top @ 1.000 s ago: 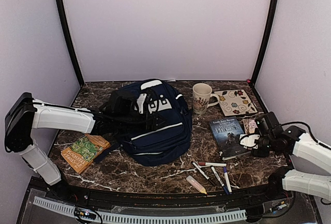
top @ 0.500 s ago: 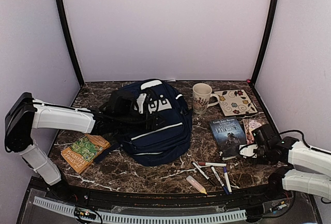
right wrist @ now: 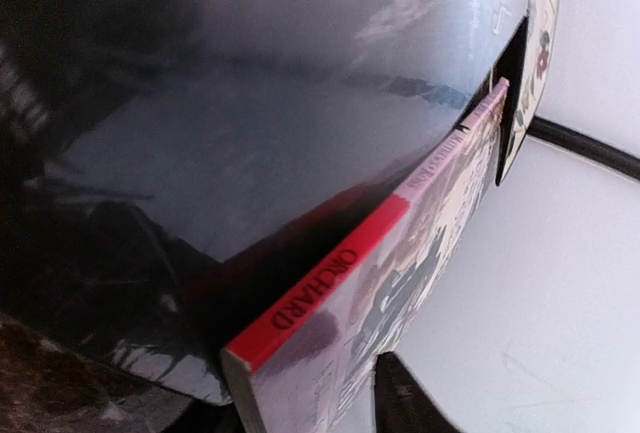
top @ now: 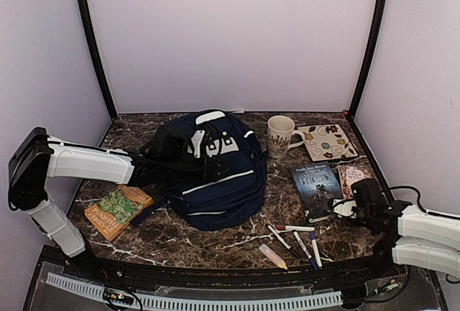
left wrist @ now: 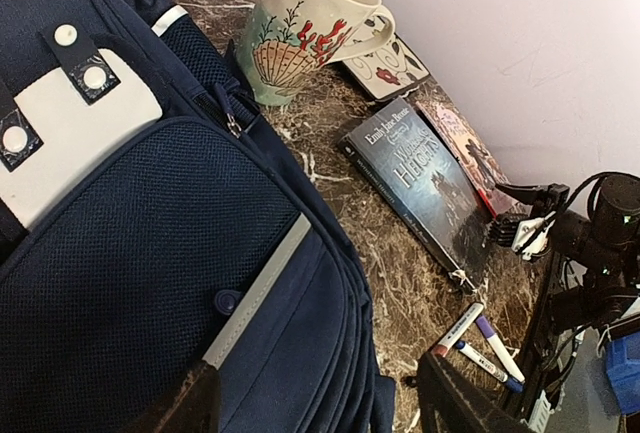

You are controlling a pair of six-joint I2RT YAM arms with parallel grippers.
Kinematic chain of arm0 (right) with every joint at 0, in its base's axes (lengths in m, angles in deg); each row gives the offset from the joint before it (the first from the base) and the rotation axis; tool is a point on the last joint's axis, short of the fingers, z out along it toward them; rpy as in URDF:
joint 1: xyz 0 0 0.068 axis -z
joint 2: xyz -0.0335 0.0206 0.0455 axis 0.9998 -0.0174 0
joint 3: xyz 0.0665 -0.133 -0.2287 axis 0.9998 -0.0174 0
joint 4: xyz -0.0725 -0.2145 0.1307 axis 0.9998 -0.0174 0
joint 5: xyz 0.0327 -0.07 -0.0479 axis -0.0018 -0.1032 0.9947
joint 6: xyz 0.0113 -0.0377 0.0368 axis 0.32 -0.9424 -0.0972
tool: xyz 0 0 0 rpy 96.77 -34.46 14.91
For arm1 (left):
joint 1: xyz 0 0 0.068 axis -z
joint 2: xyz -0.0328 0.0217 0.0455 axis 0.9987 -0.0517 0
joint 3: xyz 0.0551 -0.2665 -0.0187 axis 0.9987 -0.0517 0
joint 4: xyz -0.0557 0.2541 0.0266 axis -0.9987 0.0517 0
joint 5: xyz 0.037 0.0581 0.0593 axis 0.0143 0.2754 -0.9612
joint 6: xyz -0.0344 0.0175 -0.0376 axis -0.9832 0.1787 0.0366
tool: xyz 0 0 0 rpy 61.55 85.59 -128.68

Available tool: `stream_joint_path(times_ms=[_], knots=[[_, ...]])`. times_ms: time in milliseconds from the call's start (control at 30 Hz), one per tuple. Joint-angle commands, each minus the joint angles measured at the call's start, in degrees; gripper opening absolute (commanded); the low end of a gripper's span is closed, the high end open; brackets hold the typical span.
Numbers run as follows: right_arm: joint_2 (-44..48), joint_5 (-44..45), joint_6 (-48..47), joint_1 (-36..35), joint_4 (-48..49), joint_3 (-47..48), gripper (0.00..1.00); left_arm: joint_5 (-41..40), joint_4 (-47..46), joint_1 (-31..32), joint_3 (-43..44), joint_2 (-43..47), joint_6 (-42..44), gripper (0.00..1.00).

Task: Pack the student bag
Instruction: Pick up the book, then pass from the right arm to the left

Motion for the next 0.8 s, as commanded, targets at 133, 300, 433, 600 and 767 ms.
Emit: stream_joint_path(times_ms=[133, 300, 433, 600, 767], knots=[[-0.82, 1.02, -0.19, 0.88, 3.09, 1.26, 0.10, -0.89, 1.14, 0.63, 0.83, 0.74, 0.35, 0.70], [0.34, 1.26, 0.72, 0.85, -4.37, 10.91, 0.00, -1.39, 1.49, 0.80, 1.63, 1.13, -0.34, 0.70], [0.34, 1.40, 0.57, 0.54, -9.80, 21.50, 0.00, -2.92, 1.37, 0.81, 2.14, 1.86, 0.11, 0.70], [-3.45, 0.22, 2.01, 0.05, -13.17, 35.21, 0.00, -2.06, 1.31, 0.83, 3.76, 1.05, -0.12, 0.70], [-7.31, -1.85, 1.29, -1.67, -9.50, 43.13, 0.00, -1.14, 1.89, 0.81, 6.52, -0.13, -1.53, 0.70]])
